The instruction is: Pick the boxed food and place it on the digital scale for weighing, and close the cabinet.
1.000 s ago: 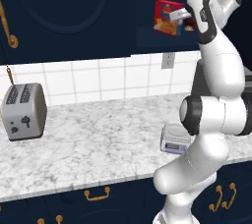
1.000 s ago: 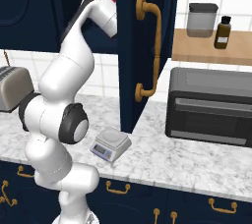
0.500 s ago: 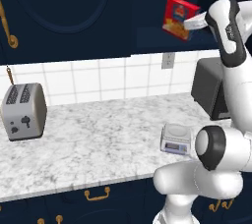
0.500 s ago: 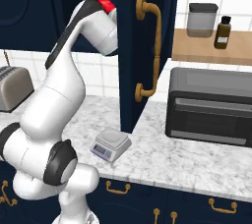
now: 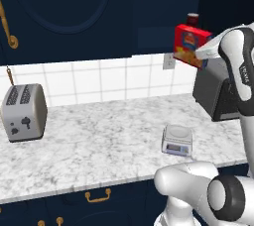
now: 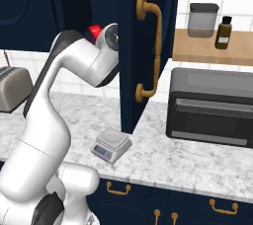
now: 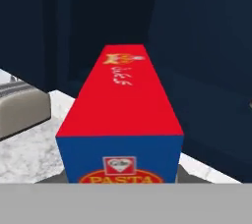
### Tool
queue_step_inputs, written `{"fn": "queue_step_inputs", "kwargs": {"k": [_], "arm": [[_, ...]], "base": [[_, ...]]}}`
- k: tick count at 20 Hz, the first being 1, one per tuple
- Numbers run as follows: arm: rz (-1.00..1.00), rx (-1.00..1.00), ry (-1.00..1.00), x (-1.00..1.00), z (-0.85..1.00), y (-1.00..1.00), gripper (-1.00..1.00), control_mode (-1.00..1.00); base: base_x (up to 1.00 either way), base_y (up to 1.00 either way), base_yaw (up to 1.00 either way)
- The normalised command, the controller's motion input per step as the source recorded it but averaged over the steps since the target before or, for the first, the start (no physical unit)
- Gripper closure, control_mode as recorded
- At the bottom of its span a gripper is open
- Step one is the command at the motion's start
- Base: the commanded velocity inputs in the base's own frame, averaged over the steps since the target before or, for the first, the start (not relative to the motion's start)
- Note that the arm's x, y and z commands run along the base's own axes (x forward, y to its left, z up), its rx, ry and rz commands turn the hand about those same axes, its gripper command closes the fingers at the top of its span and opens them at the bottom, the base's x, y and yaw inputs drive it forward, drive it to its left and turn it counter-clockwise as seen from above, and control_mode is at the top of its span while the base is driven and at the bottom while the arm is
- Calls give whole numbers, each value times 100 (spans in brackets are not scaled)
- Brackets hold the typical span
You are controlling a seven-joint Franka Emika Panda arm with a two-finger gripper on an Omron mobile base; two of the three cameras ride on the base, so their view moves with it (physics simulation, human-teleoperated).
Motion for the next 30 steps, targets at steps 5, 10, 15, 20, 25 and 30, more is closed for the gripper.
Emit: {"fn": "queue_step_inputs", "kwargs": {"k": [5, 10, 15, 20, 25, 30], "arm": [[1, -12, 23, -100, -100, 3, 100, -100], [12, -13, 32, 3, -78, 19, 100, -100], [6, 0, 0, 38, -54, -4, 100, -100], [9, 0, 34, 34, -100, -3, 100, -100], [5, 16, 13, 14, -74, -8, 100, -100], [2, 32, 0, 7, -24, -14, 100, -100]], "base": [[0, 0, 0], [0, 0, 0], [0, 0, 0], [0, 0, 0], [0, 0, 0], [0, 0, 0]]}}
